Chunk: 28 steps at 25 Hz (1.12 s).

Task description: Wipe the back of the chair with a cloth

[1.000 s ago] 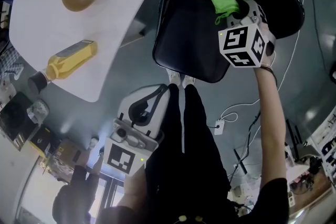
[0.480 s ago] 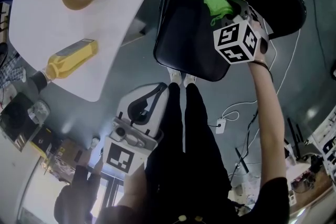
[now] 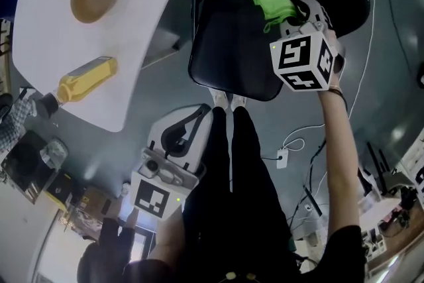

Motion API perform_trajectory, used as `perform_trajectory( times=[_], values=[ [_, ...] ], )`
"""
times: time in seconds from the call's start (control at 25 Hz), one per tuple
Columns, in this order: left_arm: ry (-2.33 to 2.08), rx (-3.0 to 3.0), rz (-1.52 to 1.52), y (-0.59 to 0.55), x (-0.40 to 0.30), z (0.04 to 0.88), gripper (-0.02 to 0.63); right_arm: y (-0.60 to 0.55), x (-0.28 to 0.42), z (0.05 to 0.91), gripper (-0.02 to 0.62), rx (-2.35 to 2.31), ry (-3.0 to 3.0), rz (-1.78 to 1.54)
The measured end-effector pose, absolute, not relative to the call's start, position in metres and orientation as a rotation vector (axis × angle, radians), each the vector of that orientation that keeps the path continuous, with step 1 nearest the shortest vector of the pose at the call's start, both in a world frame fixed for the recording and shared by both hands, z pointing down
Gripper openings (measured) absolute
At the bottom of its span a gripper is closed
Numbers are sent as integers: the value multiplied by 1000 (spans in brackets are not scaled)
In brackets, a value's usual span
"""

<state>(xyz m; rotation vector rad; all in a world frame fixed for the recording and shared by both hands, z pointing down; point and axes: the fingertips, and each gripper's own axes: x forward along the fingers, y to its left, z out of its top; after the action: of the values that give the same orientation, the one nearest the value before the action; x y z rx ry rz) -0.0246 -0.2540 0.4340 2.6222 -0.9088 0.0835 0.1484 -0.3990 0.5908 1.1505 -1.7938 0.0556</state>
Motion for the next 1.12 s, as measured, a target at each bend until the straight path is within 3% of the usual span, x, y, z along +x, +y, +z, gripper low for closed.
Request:
perform_trajectory(
  times=[0.64,1.12],
  values=[
    [-816,2684,74,-243,-2,413,5,-392,284,444,44,1539,-1592,-95],
    [-816,2647,75,-243,-3,421,5,-387,286,498,44,1521,-1549,-2]
  ],
)
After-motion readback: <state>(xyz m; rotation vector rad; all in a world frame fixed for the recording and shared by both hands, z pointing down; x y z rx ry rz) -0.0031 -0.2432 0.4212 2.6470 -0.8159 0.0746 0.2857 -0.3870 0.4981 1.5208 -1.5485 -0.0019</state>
